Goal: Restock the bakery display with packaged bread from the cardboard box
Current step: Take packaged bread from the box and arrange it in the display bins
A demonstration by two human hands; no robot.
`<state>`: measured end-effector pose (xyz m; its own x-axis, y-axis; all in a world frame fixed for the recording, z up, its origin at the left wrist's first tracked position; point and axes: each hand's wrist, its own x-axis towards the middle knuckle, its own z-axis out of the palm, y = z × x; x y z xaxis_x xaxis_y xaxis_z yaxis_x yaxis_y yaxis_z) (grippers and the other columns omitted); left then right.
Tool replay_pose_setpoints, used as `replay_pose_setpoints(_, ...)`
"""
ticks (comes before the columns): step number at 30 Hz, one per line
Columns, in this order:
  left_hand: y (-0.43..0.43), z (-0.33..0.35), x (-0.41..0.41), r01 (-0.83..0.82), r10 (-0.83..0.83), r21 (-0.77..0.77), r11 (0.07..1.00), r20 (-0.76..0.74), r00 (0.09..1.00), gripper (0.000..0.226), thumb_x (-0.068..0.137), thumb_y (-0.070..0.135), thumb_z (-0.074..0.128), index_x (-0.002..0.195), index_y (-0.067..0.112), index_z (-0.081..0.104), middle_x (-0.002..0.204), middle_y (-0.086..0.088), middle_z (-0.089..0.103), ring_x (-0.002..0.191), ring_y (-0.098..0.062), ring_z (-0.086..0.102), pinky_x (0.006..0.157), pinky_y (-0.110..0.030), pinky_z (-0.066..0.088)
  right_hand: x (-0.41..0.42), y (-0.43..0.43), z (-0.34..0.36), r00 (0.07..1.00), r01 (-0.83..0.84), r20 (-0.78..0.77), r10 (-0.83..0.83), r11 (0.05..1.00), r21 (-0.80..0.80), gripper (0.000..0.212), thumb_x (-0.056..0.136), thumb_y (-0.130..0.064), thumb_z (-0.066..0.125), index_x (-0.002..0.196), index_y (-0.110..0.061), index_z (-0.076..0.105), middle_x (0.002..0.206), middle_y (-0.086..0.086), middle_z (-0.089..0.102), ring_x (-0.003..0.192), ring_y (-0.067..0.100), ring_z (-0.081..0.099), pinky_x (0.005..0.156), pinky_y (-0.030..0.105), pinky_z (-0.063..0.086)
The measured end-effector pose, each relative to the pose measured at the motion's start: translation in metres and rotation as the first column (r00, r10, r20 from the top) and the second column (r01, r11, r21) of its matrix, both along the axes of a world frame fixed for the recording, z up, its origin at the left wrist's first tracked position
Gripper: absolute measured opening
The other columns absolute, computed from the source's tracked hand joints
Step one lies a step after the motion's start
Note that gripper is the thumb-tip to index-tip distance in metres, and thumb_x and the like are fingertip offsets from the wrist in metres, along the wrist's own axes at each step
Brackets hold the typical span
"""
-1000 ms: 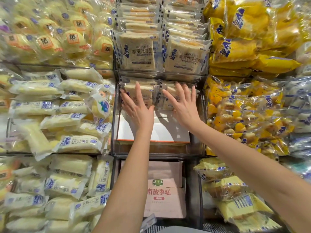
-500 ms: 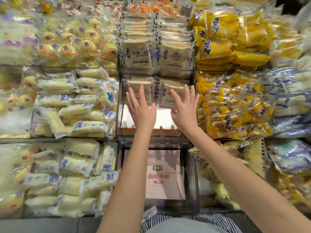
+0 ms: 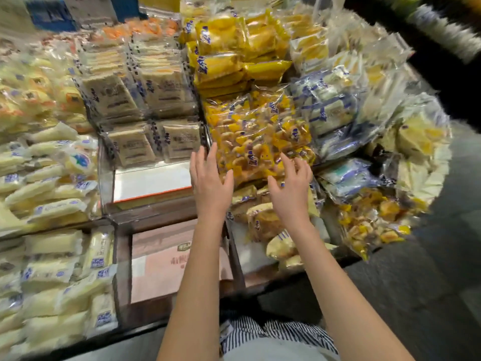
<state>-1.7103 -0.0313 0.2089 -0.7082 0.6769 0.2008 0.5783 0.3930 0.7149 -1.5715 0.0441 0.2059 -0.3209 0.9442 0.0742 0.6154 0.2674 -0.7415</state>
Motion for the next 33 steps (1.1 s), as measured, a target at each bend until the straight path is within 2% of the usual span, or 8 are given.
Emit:
replay_pose_setpoints(5,0.043,0.004,0.118,0.202,-0.204,-0.041,0.978,-0.061,0.977,0.064,0.094,0.021,0.061,0.152,0.016,0.033,0.160,-0.011,0.026,0.150,-0.029,0.011,0.122,-0.042,0.009,0.134,0.028,-0.001,0.984,0.180,0.008,-0.180,0.980,-0.080,0.056,0.098,-0.024,0.055,0.150,-0.018,0.035,0.156,0.013,0.022,0.147,0.025,0.008,0.116,0.040,0.020)
replay_pose_setpoints(10,0.087,-0.009,0.257,0.437,-0.443,-0.082,0.896,-0.073,0.894,0.063,0.095,0.024,0.059,0.152,0.015,0.032,0.160,-0.012,0.025,0.151,-0.028,0.009,0.123,-0.041,0.007,0.274,0.045,-0.003,0.934,0.355,0.011,-0.356,0.929,-0.107,0.058,0.096,-0.023,0.056,0.150,-0.017,0.035,0.157,0.018,0.021,0.147,0.029,0.011,0.119,0.041,0.014)
replay_pose_setpoints(16,0.129,-0.003,0.412,0.732,-0.750,-0.163,0.661,-0.115,0.652,0.060,0.088,0.027,0.057,0.145,0.008,0.046,0.151,-0.027,0.035,0.143,-0.046,0.026,0.119,-0.049,0.019,0.431,0.035,-0.007,0.768,0.637,0.021,-0.640,0.761,-0.124,0.058,0.092,-0.016,0.060,0.147,-0.013,0.041,0.151,0.023,0.030,0.144,0.034,0.018,0.118,0.034,0.011)
replay_pose_setpoints(18,0.134,-0.002,0.456,0.790,-0.817,-0.213,0.575,-0.103,0.567,0.063,0.090,0.023,0.062,0.148,0.011,0.041,0.155,-0.026,0.028,0.146,-0.042,0.019,0.120,-0.044,0.012,0.471,0.023,-0.013,0.699,0.711,0.046,-0.714,0.686,-0.157,0.058,0.093,-0.019,0.061,0.147,-0.014,0.041,0.151,0.024,0.029,0.144,0.035,0.018,0.117,0.035,0.012)
replay_pose_setpoints(22,0.144,-0.016,0.536,0.899,-0.931,-0.244,0.363,-0.124,0.343,0.065,0.092,0.023,0.064,0.151,0.016,0.035,0.159,-0.020,0.022,0.149,-0.037,0.013,0.120,-0.041,0.012,0.538,-0.003,-0.021,0.568,0.813,0.083,-0.819,0.541,-0.217,0.060,0.096,-0.025,0.059,0.150,-0.018,0.035,0.155,0.021,0.023,0.146,0.033,0.013,0.118,0.041,0.016)
replay_pose_setpoints(25,0.151,-0.027,0.596,0.940,-0.979,-0.274,0.202,-0.072,0.189,0.065,0.092,0.022,0.064,0.150,0.017,0.036,0.162,-0.018,0.014,0.150,-0.036,0.009,0.121,-0.044,0.014,0.587,-0.015,-0.025,0.457,0.875,0.108,-0.883,0.424,-0.232,0.059,0.098,-0.027,0.056,0.151,-0.020,0.032,0.158,0.017,0.020,0.147,0.032,0.009,0.118,0.047,0.018)
replay_pose_setpoints(28,0.163,-0.032,0.652,0.957,-0.995,-0.277,0.087,-0.065,0.072,0.066,0.090,0.019,0.067,0.149,0.017,0.039,0.162,-0.019,0.013,0.149,-0.038,0.012,0.120,-0.048,0.017,0.633,-0.016,-0.029,0.354,0.918,0.135,-0.925,0.316,-0.241,0.059,0.098,-0.028,0.056,0.152,-0.021,0.032,0.158,0.018,0.020,0.147,0.033,0.010,0.118,0.047,0.019)
replay_pose_setpoints(33,0.214,-0.037,0.732,0.958,-0.998,-0.286,-0.032,-0.034,-0.043,0.064,0.093,0.024,0.063,0.151,0.019,0.035,0.164,-0.014,0.007,0.150,-0.033,0.005,0.121,-0.045,0.013,0.701,0.014,-0.038,0.247,0.940,0.147,-0.958,0.200,-0.277,0.058,0.099,-0.029,0.055,0.152,-0.022,0.031,0.158,0.016,0.019,0.147,0.030,0.010,0.116,0.045,0.021)
